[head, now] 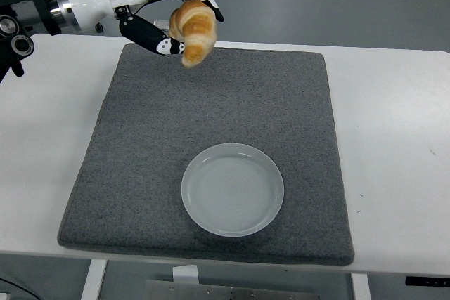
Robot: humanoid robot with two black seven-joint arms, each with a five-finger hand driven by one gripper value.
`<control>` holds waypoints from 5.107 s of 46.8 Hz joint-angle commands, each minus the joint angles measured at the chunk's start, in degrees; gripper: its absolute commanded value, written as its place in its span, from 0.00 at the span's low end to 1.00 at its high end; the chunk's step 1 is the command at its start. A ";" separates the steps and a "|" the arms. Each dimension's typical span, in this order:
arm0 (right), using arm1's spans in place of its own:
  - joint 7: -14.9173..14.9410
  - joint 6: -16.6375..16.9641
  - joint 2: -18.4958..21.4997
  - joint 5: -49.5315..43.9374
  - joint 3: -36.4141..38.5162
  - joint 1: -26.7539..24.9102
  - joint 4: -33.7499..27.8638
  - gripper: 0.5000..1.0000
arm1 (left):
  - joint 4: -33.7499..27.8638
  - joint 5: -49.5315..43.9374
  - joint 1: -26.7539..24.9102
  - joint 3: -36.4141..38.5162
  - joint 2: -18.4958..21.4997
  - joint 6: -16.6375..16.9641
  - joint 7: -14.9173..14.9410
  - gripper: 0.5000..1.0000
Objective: Place the bread on the plate
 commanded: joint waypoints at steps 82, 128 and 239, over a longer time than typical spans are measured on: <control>0.00 0.00 0.00 0.00 0.00 -0.02 -0.09 0.86 | -2.53 38.70 2.31 6.70 -16.47 -6.24 0.00 0.00; 0.00 0.00 0.00 0.00 0.00 -0.02 -0.09 0.86 | 1.60 43.36 5.48 10.30 -19.20 -3.34 0.00 0.00; 0.00 0.00 0.00 0.00 0.00 -0.02 0.00 0.86 | 21.29 -49.88 4.51 4.94 -14.10 -3.08 4.50 0.99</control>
